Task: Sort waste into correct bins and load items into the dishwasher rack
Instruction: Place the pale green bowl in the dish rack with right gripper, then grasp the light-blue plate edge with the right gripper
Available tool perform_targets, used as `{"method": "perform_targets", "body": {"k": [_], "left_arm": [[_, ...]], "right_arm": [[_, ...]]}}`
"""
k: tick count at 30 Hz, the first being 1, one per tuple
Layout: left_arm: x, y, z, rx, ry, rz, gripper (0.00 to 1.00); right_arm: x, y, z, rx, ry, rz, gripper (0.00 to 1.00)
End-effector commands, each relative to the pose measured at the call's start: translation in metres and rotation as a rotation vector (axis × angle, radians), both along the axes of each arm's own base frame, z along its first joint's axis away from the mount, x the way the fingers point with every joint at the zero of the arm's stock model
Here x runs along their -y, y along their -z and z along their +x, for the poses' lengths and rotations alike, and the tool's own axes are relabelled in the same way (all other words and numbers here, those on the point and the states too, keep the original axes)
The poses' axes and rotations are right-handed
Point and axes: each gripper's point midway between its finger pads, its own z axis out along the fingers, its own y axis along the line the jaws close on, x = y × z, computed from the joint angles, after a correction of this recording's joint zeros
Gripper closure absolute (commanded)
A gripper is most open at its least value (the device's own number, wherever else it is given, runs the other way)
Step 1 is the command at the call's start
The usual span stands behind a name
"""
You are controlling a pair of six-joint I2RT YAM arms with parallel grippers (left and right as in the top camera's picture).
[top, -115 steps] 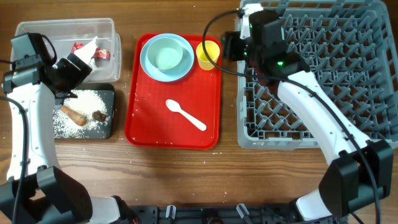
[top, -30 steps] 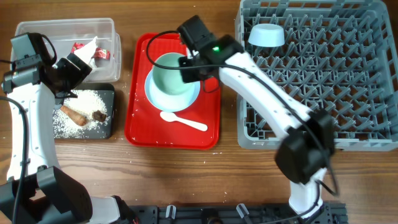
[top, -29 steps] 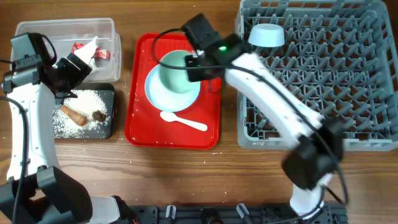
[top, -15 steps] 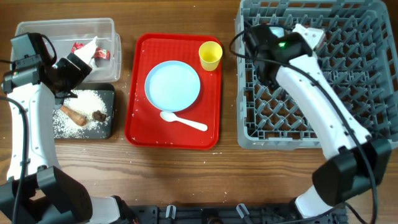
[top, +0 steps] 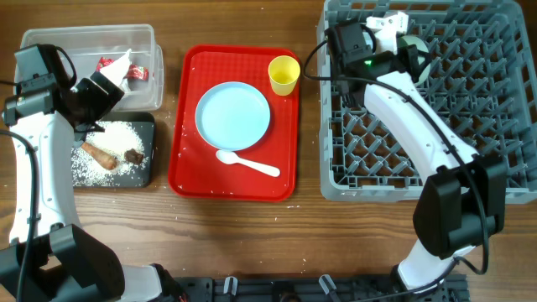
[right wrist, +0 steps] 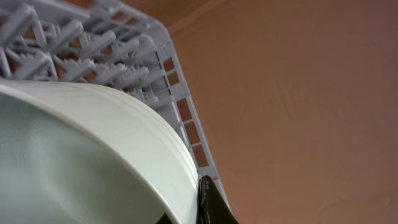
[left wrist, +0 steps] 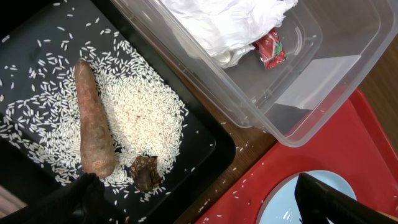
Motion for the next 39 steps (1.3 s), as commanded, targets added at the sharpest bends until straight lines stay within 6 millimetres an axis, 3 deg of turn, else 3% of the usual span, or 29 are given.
{"method": "perform_targets", "body": {"k": [1, 12, 17, 25, 34, 36, 37, 39], "left_arm": [[-0.002, -0.003, 0.002, 0.009, 0.001, 0.008, 0.0], [-0.002, -0.003, 0.002, 0.009, 0.001, 0.008, 0.0], [-0.002, -0.003, 0.002, 0.008, 0.001, 0.008, 0.0], [-0.002, -0.003, 0.002, 0.008, 0.001, 0.008, 0.0], [-0.002, -0.003, 0.002, 0.008, 0.001, 0.008, 0.0], [-0.002, -0.003, 0.002, 0.009, 0.001, 0.008, 0.0], [-0.002, -0.003, 0.002, 0.008, 0.001, 0.008, 0.0], [-0.002, -0.003, 0.002, 0.008, 0.001, 0.008, 0.0]], "right_arm": [[-0.001, 0.016, 0.003, -0.089, -0.024, 0.008, 0.96], [0.0, 0.066, 0.007, -0.244, -0.018, -0.03, 0.95], [-0.001, 0.07, 0.003, -0.289, -0.022, -0.044, 0.96], [-0.043, 0.097, -0.014, -0.456, -0.145, 0.051, 0.94], [-0.083, 0.101, -0.023, -0.504, -0.245, 0.045, 0.46], [-0.091, 0.097, -0.025, -0.5, -0.264, 0.041, 0.12], [-0.094, 0.093, -0.025, -0.491, -0.273, 0.043, 0.0], [-0.108, 0.084, -0.023, -0.456, -0.31, 0.108, 0.0]]}}
